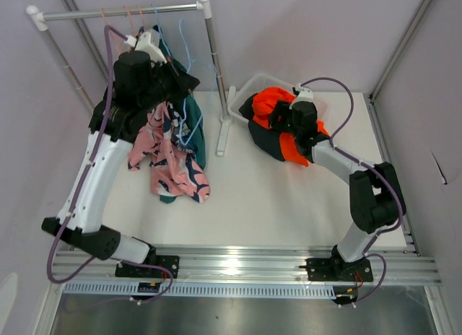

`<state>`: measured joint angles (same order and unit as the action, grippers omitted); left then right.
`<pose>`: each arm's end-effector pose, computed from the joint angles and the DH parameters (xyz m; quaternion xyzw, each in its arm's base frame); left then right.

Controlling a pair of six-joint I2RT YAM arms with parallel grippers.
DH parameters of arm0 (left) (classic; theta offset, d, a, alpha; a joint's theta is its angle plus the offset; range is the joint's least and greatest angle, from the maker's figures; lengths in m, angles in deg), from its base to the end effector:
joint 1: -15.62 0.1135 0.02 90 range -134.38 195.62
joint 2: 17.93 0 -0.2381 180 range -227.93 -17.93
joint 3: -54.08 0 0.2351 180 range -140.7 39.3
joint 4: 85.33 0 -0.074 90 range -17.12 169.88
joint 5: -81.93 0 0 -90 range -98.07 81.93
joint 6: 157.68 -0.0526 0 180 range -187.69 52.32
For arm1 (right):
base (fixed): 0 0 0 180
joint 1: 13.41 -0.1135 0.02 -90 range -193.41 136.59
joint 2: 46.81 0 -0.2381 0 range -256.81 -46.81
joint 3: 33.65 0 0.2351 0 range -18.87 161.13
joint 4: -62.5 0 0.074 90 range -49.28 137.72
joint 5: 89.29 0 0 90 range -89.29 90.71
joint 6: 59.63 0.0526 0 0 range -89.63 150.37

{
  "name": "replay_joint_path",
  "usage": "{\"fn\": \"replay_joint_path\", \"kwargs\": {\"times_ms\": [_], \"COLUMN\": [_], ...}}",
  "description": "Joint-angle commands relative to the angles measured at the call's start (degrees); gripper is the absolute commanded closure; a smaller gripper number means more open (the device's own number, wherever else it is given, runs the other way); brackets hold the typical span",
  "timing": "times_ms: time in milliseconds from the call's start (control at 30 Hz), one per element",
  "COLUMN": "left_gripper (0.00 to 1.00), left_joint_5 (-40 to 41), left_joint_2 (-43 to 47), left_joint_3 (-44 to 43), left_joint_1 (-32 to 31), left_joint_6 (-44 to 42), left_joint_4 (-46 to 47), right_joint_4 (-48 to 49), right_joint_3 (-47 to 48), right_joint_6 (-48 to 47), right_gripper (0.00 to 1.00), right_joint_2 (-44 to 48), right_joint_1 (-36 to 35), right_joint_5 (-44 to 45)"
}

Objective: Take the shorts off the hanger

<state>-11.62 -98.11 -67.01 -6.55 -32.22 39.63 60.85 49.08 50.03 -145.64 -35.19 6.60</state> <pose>0.2578 -0.1086 0.4712 -0.0723 0.7852 -0.3176 0.5266 0.3760 0.1444 0.2451 0.0154 0.8071 0.1695 0.5654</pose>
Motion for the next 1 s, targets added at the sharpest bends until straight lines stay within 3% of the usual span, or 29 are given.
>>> {"fn": "replay_joint_path", "kwargs": {"times_ms": [0, 233, 567, 733, 967], "left_gripper": [1.0, 1.0, 1.0, 1.0, 1.0], "left_joint_5": [5.3, 9.4, 6.2, 4.0, 2.4], "left_joint_2": [-4.6, -16.9, -25.4, -32.0, -31.4], "left_joint_3": [-9.9, -27.4, -30.2, -37.0, -33.0], "left_joint_1": [-0.3, 2.1, 7.8, 8.5, 8.5], "left_joint_6": [-3.1, -4.4, -2.1, -2.7, -3.6], "left_joint_4": [-1.7, -7.0, -0.5, 1.0, 2.4], "right_joint_4": [3.4, 4.3, 7.9, 9.5, 11.2], "right_joint_3": [-7.9, -19.3, -24.0, -24.3, -24.4], "right_joint_6": [2.8, 4.2, 3.8, 4.2, 5.5], "right_gripper": [0.27, 0.07, 0.05, 0.05, 0.05], "right_joint_2": [6.3, 12.8, 14.4, 13.1, 11.3], "right_joint_1": [-2.6, -5.0, -5.6, -5.7, -5.7], "right_joint_5": [-4.0, -4.6, -8.3, -9.7, -10.9]}}
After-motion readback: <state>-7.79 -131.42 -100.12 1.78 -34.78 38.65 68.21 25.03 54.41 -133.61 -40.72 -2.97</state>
